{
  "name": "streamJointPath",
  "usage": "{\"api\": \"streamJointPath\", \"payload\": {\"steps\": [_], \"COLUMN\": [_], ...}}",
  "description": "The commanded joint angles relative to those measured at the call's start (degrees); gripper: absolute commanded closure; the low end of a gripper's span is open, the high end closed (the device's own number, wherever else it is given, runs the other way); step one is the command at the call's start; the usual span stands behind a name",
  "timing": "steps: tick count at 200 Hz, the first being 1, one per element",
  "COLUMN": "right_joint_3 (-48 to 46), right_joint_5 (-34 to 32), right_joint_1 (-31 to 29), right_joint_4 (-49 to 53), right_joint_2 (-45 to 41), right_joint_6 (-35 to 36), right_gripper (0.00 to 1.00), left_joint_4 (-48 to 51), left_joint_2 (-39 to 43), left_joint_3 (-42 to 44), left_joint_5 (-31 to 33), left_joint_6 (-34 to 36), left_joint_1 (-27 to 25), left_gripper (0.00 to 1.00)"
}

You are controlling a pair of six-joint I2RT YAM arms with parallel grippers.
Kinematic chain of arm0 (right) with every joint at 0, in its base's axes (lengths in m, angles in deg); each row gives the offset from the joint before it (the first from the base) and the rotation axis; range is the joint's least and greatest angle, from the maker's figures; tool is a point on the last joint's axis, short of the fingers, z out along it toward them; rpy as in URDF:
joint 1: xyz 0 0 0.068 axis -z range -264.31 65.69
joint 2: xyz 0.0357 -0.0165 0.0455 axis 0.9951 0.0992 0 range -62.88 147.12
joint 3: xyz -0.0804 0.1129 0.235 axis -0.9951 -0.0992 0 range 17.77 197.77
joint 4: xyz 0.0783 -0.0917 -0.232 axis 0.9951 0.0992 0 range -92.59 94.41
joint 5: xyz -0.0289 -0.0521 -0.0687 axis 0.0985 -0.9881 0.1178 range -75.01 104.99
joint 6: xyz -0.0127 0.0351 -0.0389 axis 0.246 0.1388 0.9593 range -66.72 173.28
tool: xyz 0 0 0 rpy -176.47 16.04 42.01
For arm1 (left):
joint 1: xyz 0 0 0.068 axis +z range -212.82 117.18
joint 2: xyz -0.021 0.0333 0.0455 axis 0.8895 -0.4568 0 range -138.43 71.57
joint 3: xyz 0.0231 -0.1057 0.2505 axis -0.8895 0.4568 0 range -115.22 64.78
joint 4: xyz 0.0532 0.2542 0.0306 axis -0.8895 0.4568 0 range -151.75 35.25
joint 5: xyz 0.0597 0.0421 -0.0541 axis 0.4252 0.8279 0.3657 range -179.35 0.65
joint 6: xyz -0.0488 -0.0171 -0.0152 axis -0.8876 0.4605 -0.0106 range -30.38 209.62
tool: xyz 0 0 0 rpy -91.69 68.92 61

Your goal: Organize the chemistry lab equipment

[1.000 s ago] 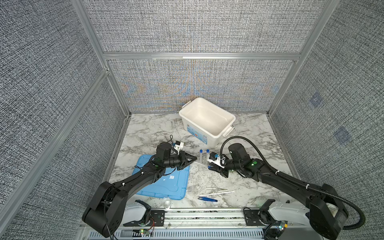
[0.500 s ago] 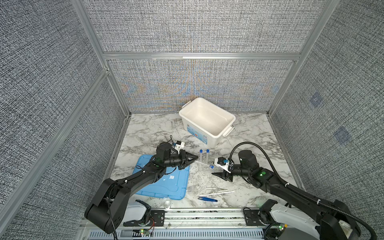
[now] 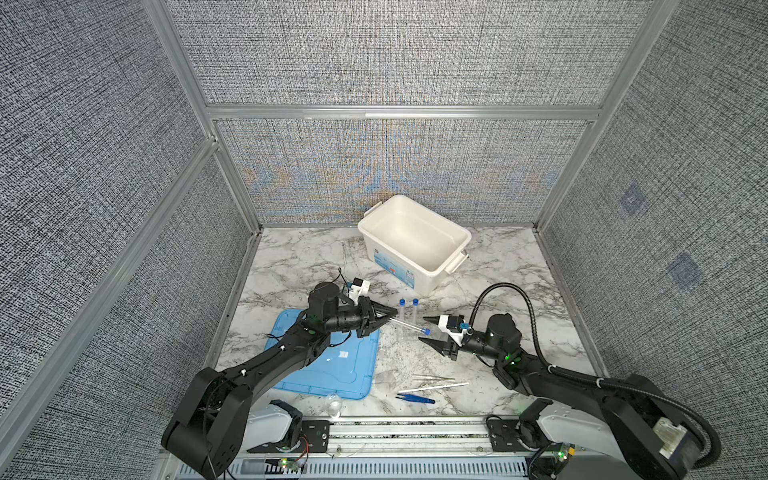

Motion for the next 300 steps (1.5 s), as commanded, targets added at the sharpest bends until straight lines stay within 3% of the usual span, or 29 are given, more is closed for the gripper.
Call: {"api": "streamJointPath", "payload": {"steps": [1,13,36,147,169,300], "right_joint_3": [-1.04,-1.29,0.08,-1.97,-1.98,-1.78], "right_joint_5": [1.24,1.05,3.34,1.39,1.06,0.05], "right_joint_1": [-0.02,0.03,-0.43,-0.71,-0.71,-0.72], "right_joint_4": [-19.62,-25.18,-25.29,-25.25,-25.25,-25.24], "right_joint_2": [4.45,7.58,8.97,8.19,8.02,7.65], "right_joint_6": [-4.40,-5.64,-4.44,-2.53,-2.57,-3.10], "right_gripper": [0.51,0.55,0.59,0.66,0.75,0.83], "left_joint_4": [-3.25,-3.25,-4.31,-5.45,-5.63,-8.70], "left_joint_2": [0.17,0.16,0.10,0.29,0.40,-0.30], "left_joint_3": [0.16,0.15,0.53,0.44,0.44,1.93], "left_joint_5": [-0.98,-1.03,-1.42,-1.45,-1.54,-1.45], "left_joint_6": [-1.85,-2.13,-3.25,-4.54,-4.79,-6.60], "left_joint_1": [0.10,0.10,0.10,0.10,0.10,0.10], "left_gripper": [0.87,0.87,0.87,0.87,0.87,0.87]}}
